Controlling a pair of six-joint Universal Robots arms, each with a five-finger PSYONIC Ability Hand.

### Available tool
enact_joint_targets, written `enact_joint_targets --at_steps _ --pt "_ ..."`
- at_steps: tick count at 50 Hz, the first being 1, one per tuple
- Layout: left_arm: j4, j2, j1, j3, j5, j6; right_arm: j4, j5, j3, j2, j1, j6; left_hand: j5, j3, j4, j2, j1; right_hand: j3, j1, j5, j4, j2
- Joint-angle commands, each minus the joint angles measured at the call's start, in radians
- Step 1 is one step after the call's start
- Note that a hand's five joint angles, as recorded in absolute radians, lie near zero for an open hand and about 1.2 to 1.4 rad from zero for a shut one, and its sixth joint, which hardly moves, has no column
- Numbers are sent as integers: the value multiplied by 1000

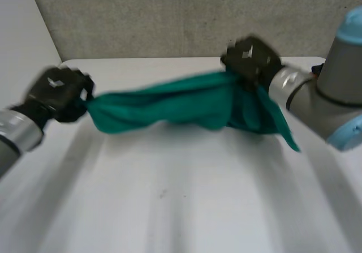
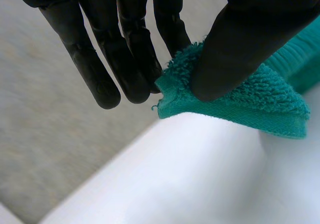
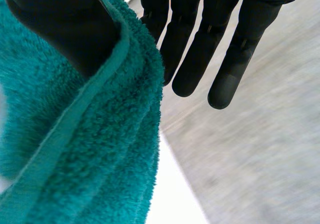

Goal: Fold the laundry.

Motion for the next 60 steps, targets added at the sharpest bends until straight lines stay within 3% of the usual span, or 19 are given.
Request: enact_joint_targets --at_steps 1,6,7,8,11,15,24,29,33,37,40,51,60 --pt "20 -262 -121 41 -136 225 50 65 112 106 14 -99 238 204 196 199 247 211 292 239 202 223" --pt "-11 -295 -167 63 -223 249 42 126 129 134 1 -83 192 158 150 153 201 169 251 198 161 182" --pt "-14 -288 -175 63 -225 243 40 128 132 131 0 -74 67 32 25 27 75 6 88 35 -2 19" --pt "-18 -273 -187 60 -222 223 31 125 143 117 -8 -51 -202 -236 -244 -241 -193 -274 -193 -245 -283 -262" --pt "-26 -223 -208 46 -225 180 7 110 166 69 -17 8 -579 -614 -621 -619 -571 -596 -514 -567 -604 -583" --pt "-58 -122 -222 27 -245 112 2 100 193 -11 -32 93 -709 -744 -751 -749 -700 -691 -610 -662 -699 -678" --pt "-211 6 -201 44 -321 -116 137 108 223 -88 -54 210 -692 -726 -734 -731 -683 -723 -642 -694 -732 -711" --pt "-328 -32 -185 122 -338 -256 244 152 249 -116 -84 217 -672 -706 -714 -711 -663 -759 -677 -730 -767 -746" --pt "-429 -121 -156 200 -361 -305 220 211 310 -149 -107 231 -663 -697 -705 -702 -654 -756 -674 -727 -764 -743" --pt "-557 -192 -138 251 -383 -331 119 241 397 -180 -143 311 -636 -671 -678 -676 -627 -759 -677 -730 -767 -746" --pt "-598 -216 -129 256 -378 -348 36 229 468 -193 -170 451 -639 -674 -681 -679 -630 -762 -680 -733 -770 -749" --pt "-526 -248 -124 214 -367 -327 -52 137 554 -130 -218 777 -654 -688 -696 -693 -645 -759 -677 -730 -767 -746" --pt "-492 -351 -135 251 -394 -282 -101 180 514 -76 -141 851 -542 -577 -584 -582 -534 -741 -660 -712 -750 -728"
